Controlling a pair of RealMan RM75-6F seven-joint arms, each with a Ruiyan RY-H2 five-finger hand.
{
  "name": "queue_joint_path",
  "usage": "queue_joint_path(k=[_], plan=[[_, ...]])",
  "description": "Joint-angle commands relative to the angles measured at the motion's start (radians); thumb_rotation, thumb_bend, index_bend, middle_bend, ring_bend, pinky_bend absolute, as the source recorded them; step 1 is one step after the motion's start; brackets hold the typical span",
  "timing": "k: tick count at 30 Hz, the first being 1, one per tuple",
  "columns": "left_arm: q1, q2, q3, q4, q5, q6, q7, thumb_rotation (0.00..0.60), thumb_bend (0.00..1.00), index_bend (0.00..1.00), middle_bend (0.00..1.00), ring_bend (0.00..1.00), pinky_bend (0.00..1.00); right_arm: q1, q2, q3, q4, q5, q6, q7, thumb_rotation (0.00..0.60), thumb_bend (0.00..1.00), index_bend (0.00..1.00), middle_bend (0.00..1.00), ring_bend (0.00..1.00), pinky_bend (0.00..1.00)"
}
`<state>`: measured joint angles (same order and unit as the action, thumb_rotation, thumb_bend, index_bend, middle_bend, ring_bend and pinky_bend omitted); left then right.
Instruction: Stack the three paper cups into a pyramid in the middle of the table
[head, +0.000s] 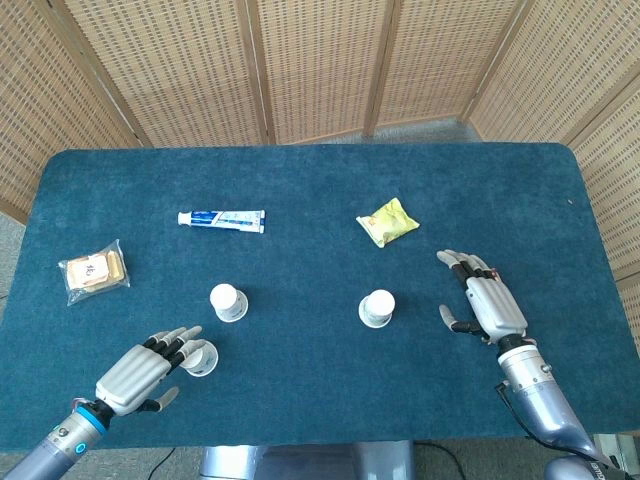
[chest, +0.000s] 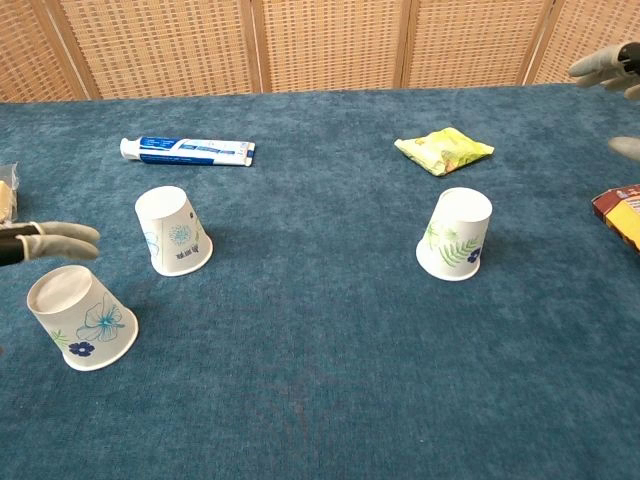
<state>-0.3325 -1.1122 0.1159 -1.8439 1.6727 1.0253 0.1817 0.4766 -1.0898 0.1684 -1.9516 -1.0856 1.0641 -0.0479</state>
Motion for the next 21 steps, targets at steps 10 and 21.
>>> queue_joint_path(k=[10,21], plan=[[-0.034,-0.061,-0.008,0.051,-0.049,-0.038,-0.019,0.588,0.48,0.03,0.00,0.00,0.25,-0.012,0.013,-0.010,0.000,0.018,-0.005,0.003,0.600,0.48,0.00,0.00,0.00,0.00],[-0.055,-0.101,-0.014,0.075,-0.071,-0.040,-0.029,0.600,0.48,0.25,0.09,0.17,0.51,-0.020,0.023,-0.013,0.001,0.023,-0.012,0.017,0.600,0.48,0.00,0.00,0.00,0.00]])
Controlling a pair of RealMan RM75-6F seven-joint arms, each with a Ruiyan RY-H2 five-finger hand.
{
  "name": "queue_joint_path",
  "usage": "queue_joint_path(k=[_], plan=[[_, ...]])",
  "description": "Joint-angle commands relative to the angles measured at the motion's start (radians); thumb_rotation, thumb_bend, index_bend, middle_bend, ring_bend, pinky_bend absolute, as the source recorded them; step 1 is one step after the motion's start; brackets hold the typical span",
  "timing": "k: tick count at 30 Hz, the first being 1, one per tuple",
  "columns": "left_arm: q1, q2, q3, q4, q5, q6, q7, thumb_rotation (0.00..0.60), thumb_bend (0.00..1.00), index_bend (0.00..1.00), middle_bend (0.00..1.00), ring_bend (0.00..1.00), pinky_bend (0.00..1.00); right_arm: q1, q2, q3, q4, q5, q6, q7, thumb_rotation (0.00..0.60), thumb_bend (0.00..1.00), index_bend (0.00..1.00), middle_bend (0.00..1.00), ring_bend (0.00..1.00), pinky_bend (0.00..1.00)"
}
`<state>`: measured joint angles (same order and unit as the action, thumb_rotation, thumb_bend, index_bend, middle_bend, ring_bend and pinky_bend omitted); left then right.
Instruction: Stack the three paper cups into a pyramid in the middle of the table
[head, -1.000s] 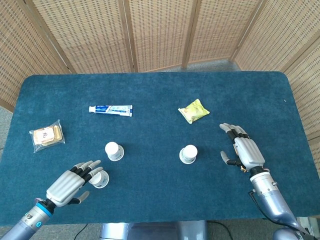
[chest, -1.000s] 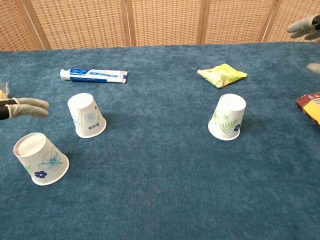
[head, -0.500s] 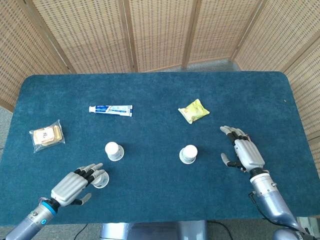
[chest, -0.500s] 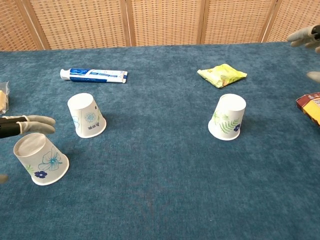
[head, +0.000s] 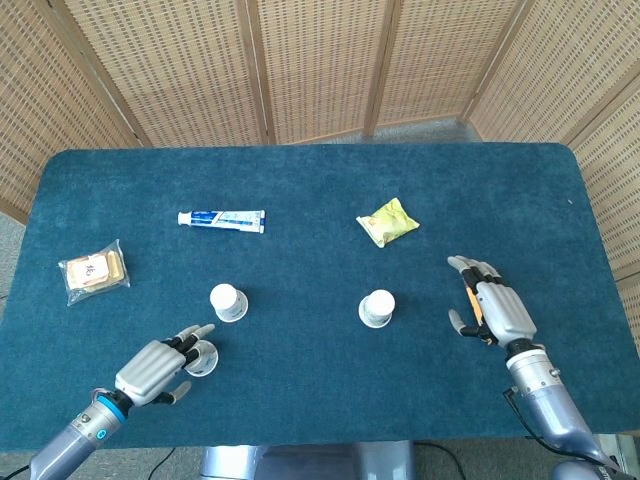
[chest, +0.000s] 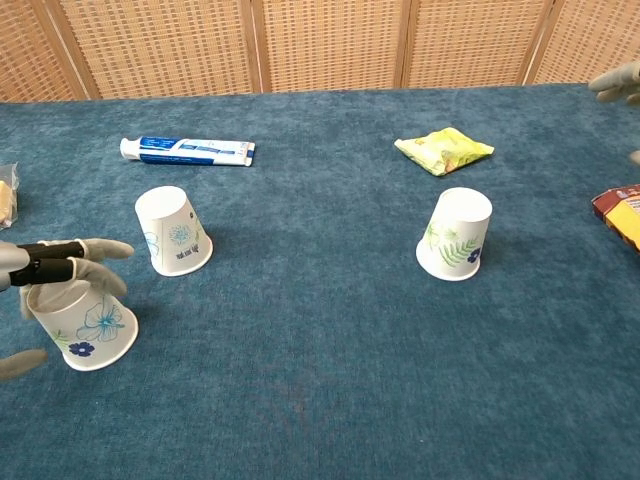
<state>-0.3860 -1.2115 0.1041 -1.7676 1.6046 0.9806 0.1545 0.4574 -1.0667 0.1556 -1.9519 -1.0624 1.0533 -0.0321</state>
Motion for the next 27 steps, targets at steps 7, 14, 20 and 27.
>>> queue_joint_path(k=[7,14,20,27], plan=[[-0.008,-0.012,-0.005,-0.001,-0.018,0.009,0.008,0.600,0.48,0.36,0.19,0.25,0.58,0.000,-0.003,0.001,0.006,-0.002,-0.008,0.010,0.600,0.48,0.00,0.00,0.00,0.00],[-0.013,-0.026,-0.012,0.001,-0.031,0.022,0.030,0.600,0.50,0.44,0.23,0.29,0.61,-0.003,0.001,0.003,0.005,0.000,-0.007,0.017,0.600,0.48,0.00,0.00,0.00,0.00],[-0.031,-0.025,-0.017,-0.015,-0.030,0.017,0.018,0.600,0.50,0.45,0.24,0.29,0.61,-0.006,0.002,0.004,0.011,0.002,-0.012,0.029,0.600,0.48,0.00,0.00,0.00,0.00],[-0.071,-0.017,-0.043,-0.061,-0.027,0.000,0.009,0.600,0.50,0.44,0.24,0.29,0.61,-0.007,0.008,0.004,0.018,-0.004,-0.021,0.043,0.600,0.48,0.00,0.00,0.00,0.00]])
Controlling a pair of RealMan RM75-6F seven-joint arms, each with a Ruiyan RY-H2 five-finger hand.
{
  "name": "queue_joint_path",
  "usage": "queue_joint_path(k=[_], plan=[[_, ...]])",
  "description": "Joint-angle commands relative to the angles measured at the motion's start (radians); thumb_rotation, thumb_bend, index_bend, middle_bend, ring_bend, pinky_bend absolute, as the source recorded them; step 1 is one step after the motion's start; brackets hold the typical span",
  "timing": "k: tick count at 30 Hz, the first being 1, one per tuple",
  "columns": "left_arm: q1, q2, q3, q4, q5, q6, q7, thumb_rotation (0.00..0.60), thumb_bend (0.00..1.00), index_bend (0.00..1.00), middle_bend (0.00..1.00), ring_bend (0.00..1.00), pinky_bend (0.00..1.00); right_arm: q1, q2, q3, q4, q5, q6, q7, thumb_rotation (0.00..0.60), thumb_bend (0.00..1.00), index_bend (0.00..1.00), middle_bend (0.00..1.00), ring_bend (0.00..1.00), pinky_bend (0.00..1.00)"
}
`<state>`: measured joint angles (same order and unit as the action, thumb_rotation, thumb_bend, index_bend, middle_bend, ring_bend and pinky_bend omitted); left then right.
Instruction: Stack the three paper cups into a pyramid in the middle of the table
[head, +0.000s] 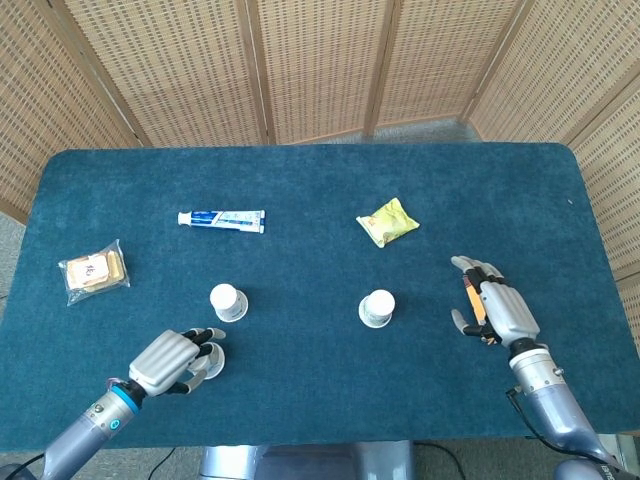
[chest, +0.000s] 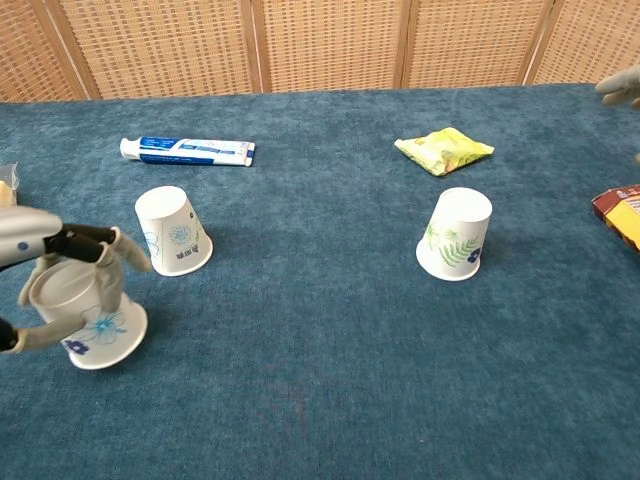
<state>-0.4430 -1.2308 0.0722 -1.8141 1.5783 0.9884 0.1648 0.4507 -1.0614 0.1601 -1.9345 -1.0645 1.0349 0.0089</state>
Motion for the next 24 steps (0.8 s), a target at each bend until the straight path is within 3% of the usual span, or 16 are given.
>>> queue_joint_path(k=[1,11,24], plan=[[-0.021,0.001,-0.017,-0.019,-0.002,-0.010,0.002,0.600,0.50,0.44,0.24,0.29,0.61,-0.001,0.005,-0.002,0.000,-0.004,-0.005,0.004,0.600,0.48,0.00,0.00,0.00,0.00],[-0.103,-0.070,-0.099,-0.045,-0.056,-0.054,0.038,0.600,0.50,0.44,0.23,0.29,0.61,-0.025,0.024,-0.014,-0.017,-0.066,0.019,0.024,0.600,0.48,0.00,0.00,0.00,0.00],[-0.223,-0.225,-0.203,0.023,-0.189,-0.112,0.123,0.600,0.50,0.43,0.22,0.28,0.60,-0.056,0.050,-0.027,-0.027,-0.116,0.040,0.064,0.600,0.48,0.00,0.00,0.00,0.00]])
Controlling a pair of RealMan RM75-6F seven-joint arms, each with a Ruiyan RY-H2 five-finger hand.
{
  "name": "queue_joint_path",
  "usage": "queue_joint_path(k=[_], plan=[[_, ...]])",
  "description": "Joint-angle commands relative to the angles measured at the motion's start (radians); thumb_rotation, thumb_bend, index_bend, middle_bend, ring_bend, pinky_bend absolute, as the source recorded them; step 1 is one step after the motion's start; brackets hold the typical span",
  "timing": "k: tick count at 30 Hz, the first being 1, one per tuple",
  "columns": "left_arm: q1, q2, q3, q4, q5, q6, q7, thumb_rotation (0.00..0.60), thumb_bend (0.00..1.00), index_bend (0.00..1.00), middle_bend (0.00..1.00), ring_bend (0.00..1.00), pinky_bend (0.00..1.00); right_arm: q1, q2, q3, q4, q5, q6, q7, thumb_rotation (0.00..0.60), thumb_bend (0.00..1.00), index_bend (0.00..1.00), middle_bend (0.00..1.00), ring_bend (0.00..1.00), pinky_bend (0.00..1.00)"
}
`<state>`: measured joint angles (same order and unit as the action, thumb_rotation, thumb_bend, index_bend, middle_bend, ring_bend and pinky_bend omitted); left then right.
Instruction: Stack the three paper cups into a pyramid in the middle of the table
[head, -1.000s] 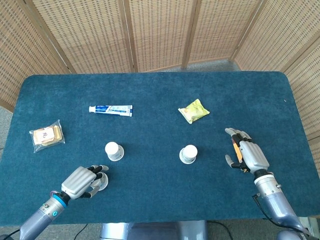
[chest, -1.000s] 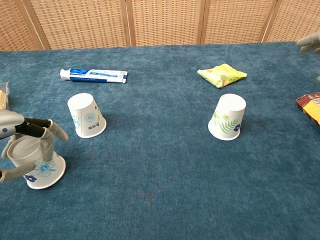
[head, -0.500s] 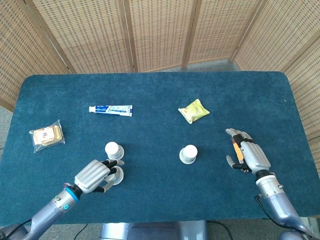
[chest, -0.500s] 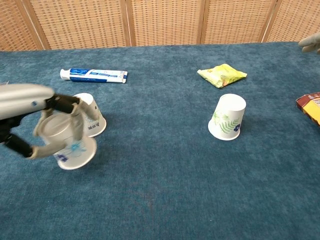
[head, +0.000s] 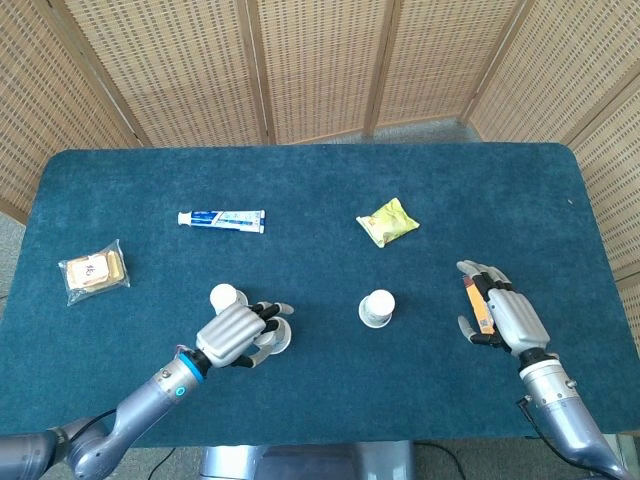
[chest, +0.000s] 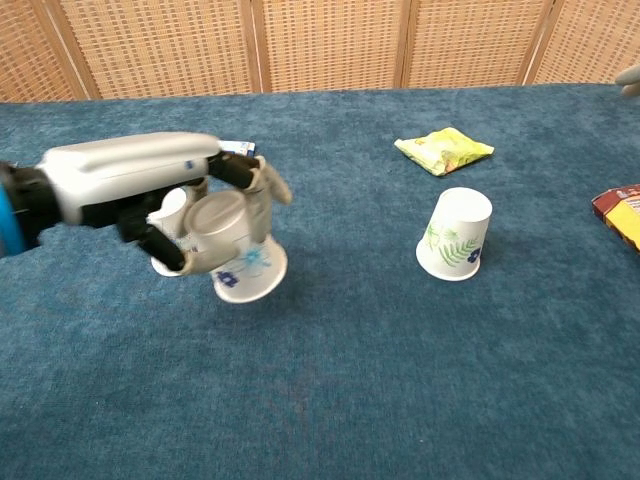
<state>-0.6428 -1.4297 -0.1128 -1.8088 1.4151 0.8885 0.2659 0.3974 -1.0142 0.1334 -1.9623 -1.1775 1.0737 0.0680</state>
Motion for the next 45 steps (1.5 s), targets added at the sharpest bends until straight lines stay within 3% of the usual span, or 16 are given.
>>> queue_joint_path(k=[1,17,33,39,45], plan=[[-0.032,-0.035,-0.023,0.023,-0.035,-0.016,0.030,0.600,0.50,0.43,0.22,0.28,0.60,-0.004,0.005,0.001,0.001,-0.004,0.002,0.008,0.600,0.48,0.00,0.00,0.00,0.00],[-0.192,-0.217,-0.106,0.205,-0.191,-0.069,0.124,0.600,0.50,0.43,0.22,0.27,0.57,-0.032,0.036,0.007,0.000,-0.041,0.030,0.063,0.600,0.48,0.00,0.00,0.00,0.00],[-0.290,-0.353,-0.113,0.373,-0.244,-0.079,0.132,0.600,0.50,0.41,0.19,0.23,0.53,-0.046,0.052,0.009,0.007,-0.054,0.033,0.097,0.600,0.48,0.00,0.00,0.00,0.00],[-0.311,-0.344,-0.104,0.373,-0.300,-0.116,0.146,0.600,0.50,0.26,0.05,0.04,0.38,-0.051,0.057,0.009,0.010,-0.054,0.034,0.103,0.600,0.47,0.00,0.00,0.00,0.00],[-0.328,-0.316,-0.097,0.339,-0.370,-0.135,0.171,0.600,0.50,0.08,0.00,0.00,0.20,-0.050,0.057,0.011,0.010,-0.052,0.029,0.105,0.600,0.48,0.00,0.00,0.00,0.00]])
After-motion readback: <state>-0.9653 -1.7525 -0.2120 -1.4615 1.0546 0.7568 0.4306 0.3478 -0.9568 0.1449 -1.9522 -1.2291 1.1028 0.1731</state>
